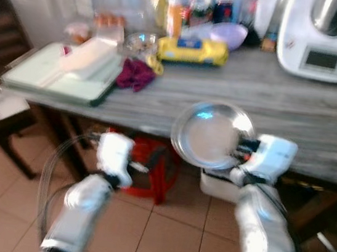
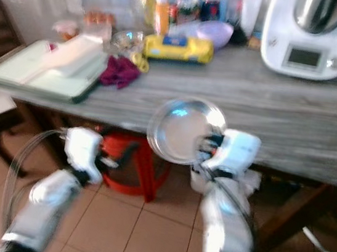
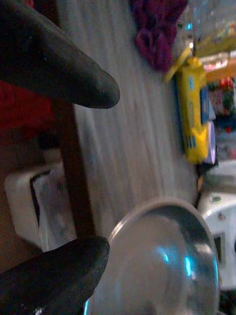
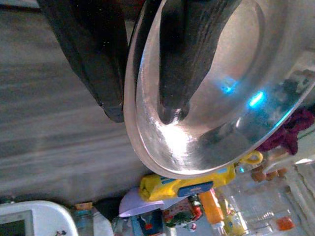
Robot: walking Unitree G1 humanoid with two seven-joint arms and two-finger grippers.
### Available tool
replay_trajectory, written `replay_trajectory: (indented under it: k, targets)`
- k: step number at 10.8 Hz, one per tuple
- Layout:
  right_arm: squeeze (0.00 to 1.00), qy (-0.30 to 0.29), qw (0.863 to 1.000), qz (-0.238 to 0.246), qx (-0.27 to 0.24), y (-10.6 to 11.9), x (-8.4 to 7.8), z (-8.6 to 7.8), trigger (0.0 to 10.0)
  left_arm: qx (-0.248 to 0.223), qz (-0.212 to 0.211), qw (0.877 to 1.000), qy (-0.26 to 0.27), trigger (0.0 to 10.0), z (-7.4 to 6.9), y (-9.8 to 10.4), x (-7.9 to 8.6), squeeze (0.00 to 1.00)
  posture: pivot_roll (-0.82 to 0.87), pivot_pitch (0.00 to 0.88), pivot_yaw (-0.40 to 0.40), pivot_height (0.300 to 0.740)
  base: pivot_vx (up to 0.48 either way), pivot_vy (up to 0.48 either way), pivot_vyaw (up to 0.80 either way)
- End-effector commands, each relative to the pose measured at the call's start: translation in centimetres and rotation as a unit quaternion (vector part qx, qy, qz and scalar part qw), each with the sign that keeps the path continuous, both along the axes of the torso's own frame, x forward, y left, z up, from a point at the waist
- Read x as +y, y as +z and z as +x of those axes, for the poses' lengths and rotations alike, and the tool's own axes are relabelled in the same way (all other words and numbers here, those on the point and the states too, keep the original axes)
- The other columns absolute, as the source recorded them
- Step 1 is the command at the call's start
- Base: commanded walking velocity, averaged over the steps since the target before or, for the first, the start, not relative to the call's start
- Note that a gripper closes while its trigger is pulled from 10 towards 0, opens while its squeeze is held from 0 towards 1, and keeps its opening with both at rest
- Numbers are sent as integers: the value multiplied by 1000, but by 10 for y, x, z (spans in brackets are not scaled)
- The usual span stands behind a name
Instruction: Setting the table
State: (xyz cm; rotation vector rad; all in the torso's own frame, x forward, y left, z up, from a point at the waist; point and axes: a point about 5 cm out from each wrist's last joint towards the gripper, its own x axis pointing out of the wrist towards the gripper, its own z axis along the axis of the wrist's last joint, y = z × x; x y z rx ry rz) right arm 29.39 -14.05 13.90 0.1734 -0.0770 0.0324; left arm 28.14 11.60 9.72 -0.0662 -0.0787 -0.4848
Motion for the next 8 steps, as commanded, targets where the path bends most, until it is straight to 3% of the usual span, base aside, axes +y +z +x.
replay_trajectory:
  k: [1, 8]
  targets:
    - [0, -17, 1000, -1, -14, 6, -7, 0, 10000, -2, 3, 1000, -9, 10000, 0, 2, -4, 0, -58, 74, 107, 740, 334, 0, 0]
    - [0, -28, 1000, 0, -12, 5, -10, -1, 10000, 3, 10, 1000, -17, 10000, -2, -1, -2, 0, -60, 71, 115, 740, 324, 0, 0]
